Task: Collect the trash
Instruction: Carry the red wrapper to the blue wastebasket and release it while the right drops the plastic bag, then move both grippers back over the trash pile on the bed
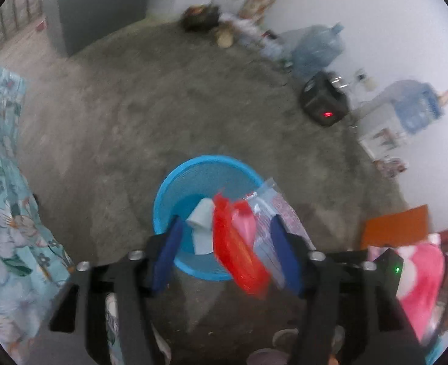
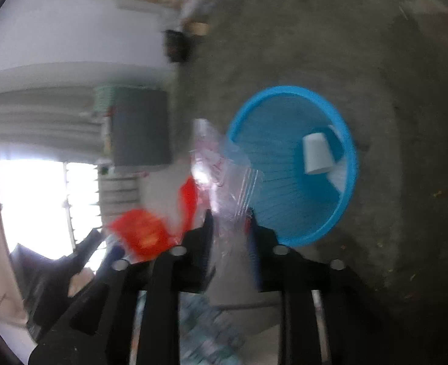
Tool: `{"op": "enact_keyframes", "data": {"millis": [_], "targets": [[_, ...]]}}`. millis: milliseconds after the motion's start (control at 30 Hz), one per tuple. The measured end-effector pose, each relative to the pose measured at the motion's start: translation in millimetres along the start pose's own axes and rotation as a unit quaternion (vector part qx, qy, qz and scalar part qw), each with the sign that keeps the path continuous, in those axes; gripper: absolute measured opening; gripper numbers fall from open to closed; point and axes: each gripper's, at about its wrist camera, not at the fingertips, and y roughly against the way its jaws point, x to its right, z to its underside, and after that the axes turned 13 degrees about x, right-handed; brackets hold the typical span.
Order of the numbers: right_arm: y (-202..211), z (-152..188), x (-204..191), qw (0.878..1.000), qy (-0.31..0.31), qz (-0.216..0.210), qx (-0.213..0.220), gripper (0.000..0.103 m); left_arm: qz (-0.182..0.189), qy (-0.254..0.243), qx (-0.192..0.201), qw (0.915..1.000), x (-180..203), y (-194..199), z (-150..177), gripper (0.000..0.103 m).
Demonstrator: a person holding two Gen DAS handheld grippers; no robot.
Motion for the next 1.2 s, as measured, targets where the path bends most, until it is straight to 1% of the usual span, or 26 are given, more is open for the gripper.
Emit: {"op": "enact_keyframes", "data": {"millis": [33,67,100,133,200,267,333,433,500,567,667,800,867,1067,1200], "targets": [[-7.1,-1.6,6.4,1.000,-0.004,0.018,-0.002,0.048,-0.006,0.003,-0.006,1.0000,-2.4,-5.4,0.9,0.059],[-15.3,-3.1,14.8,0.999,-0.009,0.043,-0.004,0.049,-0.009,0.009,-0.011,0.9999,-5.1,-8.5,2.6,0.060],[-17.0,-2.3,19.0,0.998,-0.014,0.055,-0.004,0.049,-0.007,0.020,-0.014,0.9997,-9.5,-9.1,4.9,0.061],[-21.6,-2.4,27.2,0.997,-0.020,0.068,-0.007,0.053,-0.002,0.027,-0.013,0.9995,-12.2,-7.1,4.8,0.062],[-23.5,-2.0,34.1,0.997,-0.024,0.076,-0.009,0.056,0.005,0.031,-0.004,0.9995,-16.6,2.7,3.6,0.064],[-19.2,-0.3,36.1,0.997,-0.016,0.080,-0.005,0.059,0.006,0.028,0.015,0.9995,-19.5,18.3,-0.5,0.066],[-11.8,4.2,31.6,0.997,-0.008,0.081,0.003,0.060,0.012,0.035,0.029,0.9989,-21.7,33.6,-3.4,0.068],[2.1,7.7,22.8,0.997,-0.001,0.069,0.017,0.060,0.034,0.054,0.052,0.9966,-22.5,71.6,-6.8,0.069],[12.2,9.1,13.0,0.998,0.009,0.058,0.028,0.060,0.048,0.058,0.069,0.9948,-24.6,100.4,-7.7,0.071],[24.4,12.6,-3.9,0.998,0.030,0.045,0.041,0.060,0.057,0.058,0.085,0.9930,-26.4,126.7,-6.4,0.073],[42.5,22.2,-32.4,0.997,0.064,0.022,0.047,0.060,0.067,0.051,0.106,0.9908,-31.5,166.8,-2.3,0.074],[65.2,43.2,-74.9,0.990,0.129,-0.009,0.050,0.062,0.069,0.036,0.128,0.9887,-39.8,215.5,3.5,0.075],[73.0,53.6,-90.0,0.987,0.154,-0.023,0.047,0.062,0.067,0.031,0.145,0.9867,-49.7,243.5,8.1,0.075],[83.4,79.6,-124.5,0.976,0.208,-0.049,0.035,0.062,0.055,0.019,0.190,0.9801,-76.1,308.0,22.2,0.076],[77.7,98.5,-141.9,0.972,0.227,-0.056,0.024,0.063,0.048,0.021,0.206,0.9771,-96.0,337.8,33.3,0.077]]}}
